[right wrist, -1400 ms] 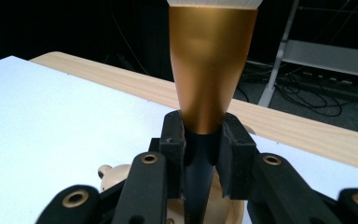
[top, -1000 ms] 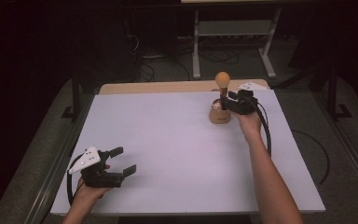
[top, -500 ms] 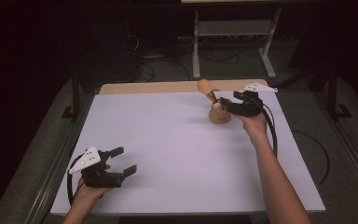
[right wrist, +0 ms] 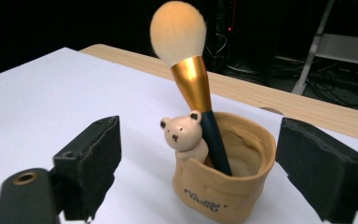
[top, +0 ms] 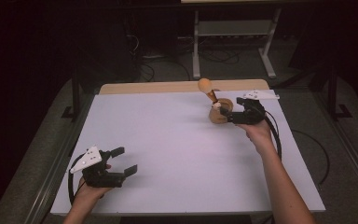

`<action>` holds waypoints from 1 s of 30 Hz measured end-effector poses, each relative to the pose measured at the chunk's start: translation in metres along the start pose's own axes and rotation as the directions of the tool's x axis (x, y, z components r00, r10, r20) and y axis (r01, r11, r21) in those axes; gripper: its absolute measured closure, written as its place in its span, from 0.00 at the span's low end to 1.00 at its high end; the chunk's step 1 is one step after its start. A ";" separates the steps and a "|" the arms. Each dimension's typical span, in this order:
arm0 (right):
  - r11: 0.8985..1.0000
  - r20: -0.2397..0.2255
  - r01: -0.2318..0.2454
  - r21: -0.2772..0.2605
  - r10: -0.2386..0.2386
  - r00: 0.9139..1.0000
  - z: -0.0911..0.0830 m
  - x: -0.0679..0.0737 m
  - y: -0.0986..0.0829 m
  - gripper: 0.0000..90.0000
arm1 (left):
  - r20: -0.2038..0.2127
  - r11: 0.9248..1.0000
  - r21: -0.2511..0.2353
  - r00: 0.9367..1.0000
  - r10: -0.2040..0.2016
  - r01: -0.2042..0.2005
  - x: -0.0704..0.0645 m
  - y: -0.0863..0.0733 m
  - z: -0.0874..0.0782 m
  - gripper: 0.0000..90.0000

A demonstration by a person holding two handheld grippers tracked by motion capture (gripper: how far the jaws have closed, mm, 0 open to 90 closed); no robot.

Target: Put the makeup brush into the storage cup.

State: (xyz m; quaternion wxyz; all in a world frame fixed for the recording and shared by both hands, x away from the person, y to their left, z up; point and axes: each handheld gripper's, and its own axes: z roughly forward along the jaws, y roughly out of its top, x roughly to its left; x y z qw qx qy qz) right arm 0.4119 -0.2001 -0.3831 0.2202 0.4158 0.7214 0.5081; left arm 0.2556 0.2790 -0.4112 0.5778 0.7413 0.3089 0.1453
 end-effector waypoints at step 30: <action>0.997 -0.087 0.052 -0.061 -0.058 0.995 -0.056 0.039 -0.025 0.06 | 0.008 1.000 -0.001 1.000 0.012 -0.012 -0.001 0.001 0.000 0.13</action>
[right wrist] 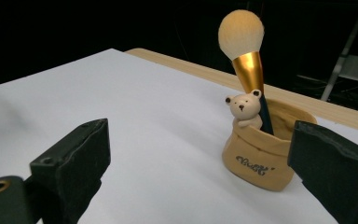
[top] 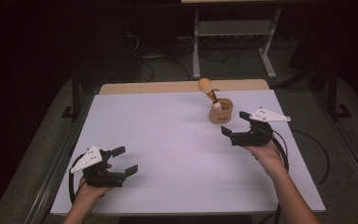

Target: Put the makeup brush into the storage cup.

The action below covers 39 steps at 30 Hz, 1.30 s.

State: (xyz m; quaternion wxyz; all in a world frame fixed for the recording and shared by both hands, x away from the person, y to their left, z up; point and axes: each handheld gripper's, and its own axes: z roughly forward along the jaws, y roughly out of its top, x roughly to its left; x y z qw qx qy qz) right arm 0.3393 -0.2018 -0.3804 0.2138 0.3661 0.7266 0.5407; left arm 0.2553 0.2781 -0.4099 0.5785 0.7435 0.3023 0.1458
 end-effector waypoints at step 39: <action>1.000 0.003 -0.001 -0.007 0.001 1.000 -0.064 0.035 -0.052 0.05 | 0.015 1.000 -0.001 1.000 0.009 -0.009 -0.002 0.000 0.002 0.13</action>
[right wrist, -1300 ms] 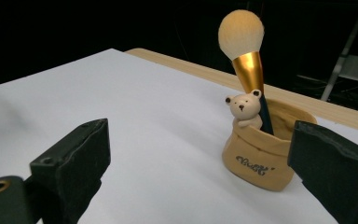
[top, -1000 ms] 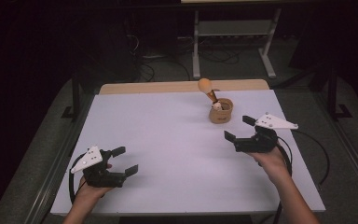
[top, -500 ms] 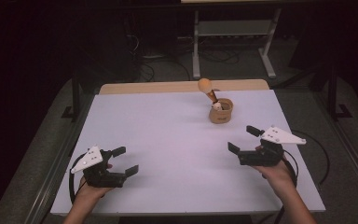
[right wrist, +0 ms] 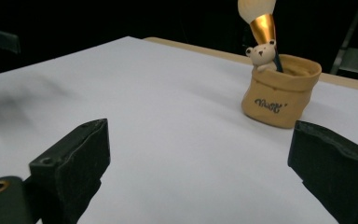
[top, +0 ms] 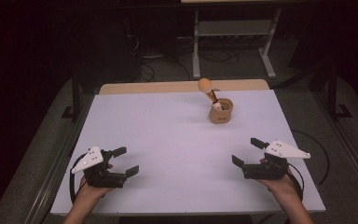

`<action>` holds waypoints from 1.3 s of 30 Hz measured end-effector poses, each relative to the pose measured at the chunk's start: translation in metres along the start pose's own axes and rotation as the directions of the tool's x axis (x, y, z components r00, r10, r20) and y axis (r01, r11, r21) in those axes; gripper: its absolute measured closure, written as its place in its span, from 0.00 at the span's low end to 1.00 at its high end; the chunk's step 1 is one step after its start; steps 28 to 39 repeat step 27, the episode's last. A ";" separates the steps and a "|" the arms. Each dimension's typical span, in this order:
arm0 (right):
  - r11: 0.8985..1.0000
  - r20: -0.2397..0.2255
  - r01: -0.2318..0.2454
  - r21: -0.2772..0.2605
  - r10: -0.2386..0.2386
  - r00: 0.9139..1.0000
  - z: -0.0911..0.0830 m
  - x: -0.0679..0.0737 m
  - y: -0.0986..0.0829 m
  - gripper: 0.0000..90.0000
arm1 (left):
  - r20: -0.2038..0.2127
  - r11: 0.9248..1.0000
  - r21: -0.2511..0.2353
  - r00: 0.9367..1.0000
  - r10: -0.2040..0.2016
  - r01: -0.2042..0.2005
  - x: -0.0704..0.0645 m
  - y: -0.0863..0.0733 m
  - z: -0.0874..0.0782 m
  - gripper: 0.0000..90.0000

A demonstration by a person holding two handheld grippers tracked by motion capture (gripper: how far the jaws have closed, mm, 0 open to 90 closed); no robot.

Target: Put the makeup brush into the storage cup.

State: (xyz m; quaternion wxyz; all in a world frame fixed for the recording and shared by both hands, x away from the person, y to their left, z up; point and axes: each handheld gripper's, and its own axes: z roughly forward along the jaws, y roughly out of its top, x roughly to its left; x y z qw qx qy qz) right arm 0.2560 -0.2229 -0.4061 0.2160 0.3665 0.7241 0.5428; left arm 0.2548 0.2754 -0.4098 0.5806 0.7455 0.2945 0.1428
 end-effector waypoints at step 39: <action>0.999 -0.001 0.019 0.046 -0.019 1.000 -0.004 0.004 -0.014 0.05 | 0.021 0.999 0.035 1.000 0.021 -0.022 -0.002 -0.002 0.006 0.14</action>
